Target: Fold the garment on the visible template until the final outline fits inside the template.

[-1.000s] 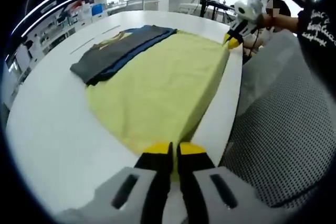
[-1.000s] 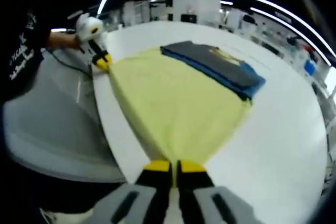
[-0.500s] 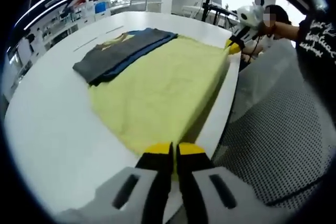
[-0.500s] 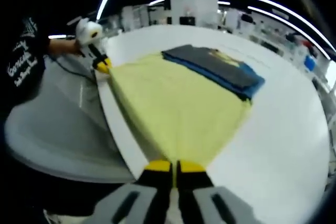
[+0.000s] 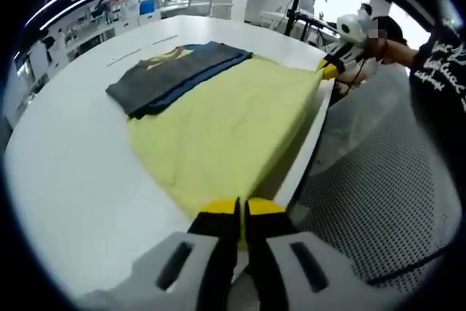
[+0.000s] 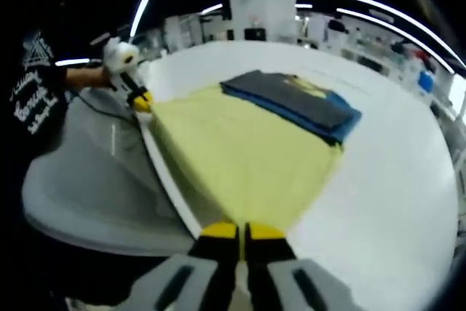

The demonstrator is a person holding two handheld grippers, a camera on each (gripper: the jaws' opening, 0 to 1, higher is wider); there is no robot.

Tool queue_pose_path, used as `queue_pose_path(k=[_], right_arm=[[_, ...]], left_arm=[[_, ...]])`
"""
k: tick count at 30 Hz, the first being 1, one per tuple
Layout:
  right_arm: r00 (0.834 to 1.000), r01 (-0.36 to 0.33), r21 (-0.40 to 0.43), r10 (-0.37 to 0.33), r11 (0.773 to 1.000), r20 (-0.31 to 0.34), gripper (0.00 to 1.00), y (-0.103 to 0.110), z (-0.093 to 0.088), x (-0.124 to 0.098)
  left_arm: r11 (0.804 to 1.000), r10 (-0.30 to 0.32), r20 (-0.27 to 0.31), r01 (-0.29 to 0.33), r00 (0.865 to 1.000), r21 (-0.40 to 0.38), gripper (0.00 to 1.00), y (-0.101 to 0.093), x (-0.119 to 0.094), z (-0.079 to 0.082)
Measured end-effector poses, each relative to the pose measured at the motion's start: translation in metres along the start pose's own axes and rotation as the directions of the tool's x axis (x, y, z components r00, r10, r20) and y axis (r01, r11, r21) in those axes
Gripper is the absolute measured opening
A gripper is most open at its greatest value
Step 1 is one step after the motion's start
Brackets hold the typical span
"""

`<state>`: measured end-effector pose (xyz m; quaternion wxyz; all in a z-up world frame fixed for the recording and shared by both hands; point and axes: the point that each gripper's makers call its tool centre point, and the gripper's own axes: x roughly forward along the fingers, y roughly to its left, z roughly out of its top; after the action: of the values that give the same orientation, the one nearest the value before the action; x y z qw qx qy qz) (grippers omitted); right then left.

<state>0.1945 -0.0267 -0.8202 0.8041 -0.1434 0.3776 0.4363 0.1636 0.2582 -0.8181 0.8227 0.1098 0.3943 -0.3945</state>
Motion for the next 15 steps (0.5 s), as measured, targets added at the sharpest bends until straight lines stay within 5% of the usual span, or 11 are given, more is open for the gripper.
queue_pose_path(k=[15], right_arm=[[0.998, -0.049, -0.001, 0.049, 0.999, -0.038, 0.00, 0.016, -0.007, -0.010]], left_arm=[[0.998, -0.030, -0.021, 0.029, 0.999, -0.062, 0.00, -0.016, -0.008, -0.011]])
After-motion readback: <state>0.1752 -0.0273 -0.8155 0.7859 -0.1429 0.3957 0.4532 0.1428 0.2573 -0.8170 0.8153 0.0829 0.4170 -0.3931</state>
